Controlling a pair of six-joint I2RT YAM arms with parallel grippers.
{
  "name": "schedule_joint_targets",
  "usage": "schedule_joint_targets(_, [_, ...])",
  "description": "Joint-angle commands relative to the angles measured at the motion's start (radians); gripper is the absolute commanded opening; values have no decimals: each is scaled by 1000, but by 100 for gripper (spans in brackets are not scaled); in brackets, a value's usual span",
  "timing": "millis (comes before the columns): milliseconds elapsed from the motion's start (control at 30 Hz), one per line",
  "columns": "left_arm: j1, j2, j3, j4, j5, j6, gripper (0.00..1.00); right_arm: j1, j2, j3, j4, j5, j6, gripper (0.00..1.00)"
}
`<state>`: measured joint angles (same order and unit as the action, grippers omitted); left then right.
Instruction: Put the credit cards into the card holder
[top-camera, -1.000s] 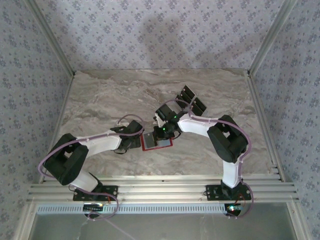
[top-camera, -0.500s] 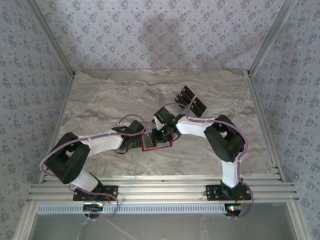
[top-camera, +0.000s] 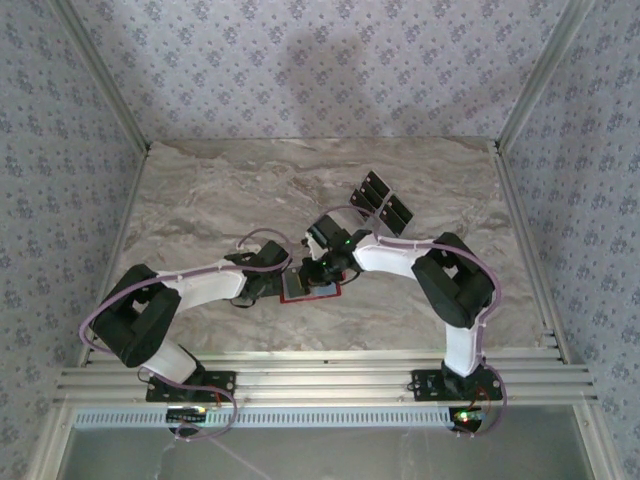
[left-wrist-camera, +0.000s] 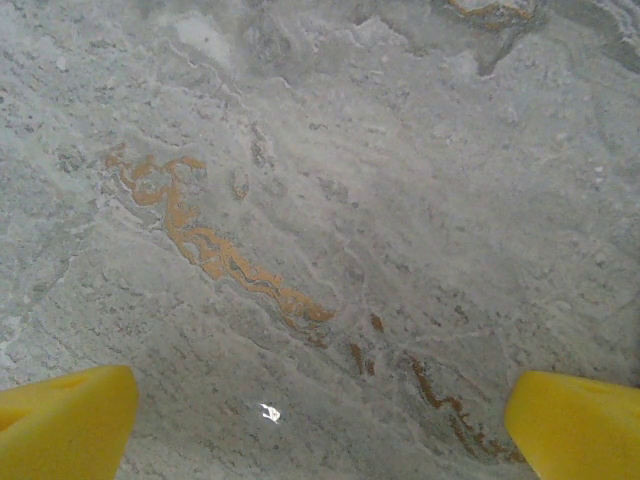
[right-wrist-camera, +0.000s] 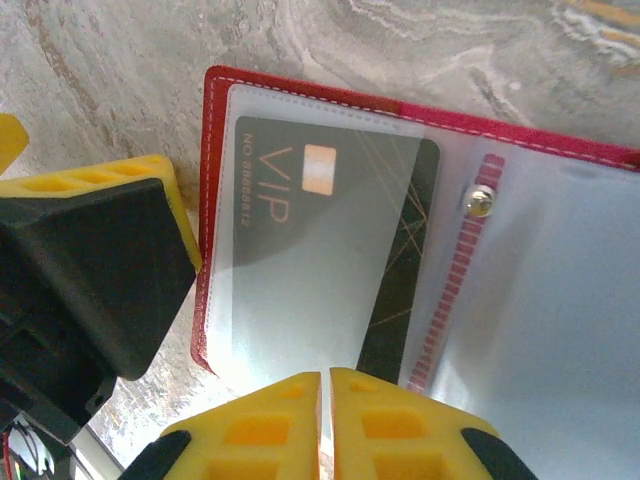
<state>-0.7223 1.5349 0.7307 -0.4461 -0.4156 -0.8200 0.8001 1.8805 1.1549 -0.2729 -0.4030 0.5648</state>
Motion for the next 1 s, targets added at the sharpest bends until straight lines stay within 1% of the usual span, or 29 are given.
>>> schedule_joint_targets(0, [-20,71,-10,86,93,3,100,-4,-33,-21,-42,38,-8,13])
schedule_joint_targets(400, [-22,68,-10,81,91,4,100,-6,0,-39,-49,61,-15,12])
schedule_joint_targets(667, [-25,75,-11,89,94,1,100,-1,18,-31,-37,35,-11,12])
schedule_joint_targets(967, [-30,82,-13,95,98,-2,100,4,36,-15,1,-21,17,11])
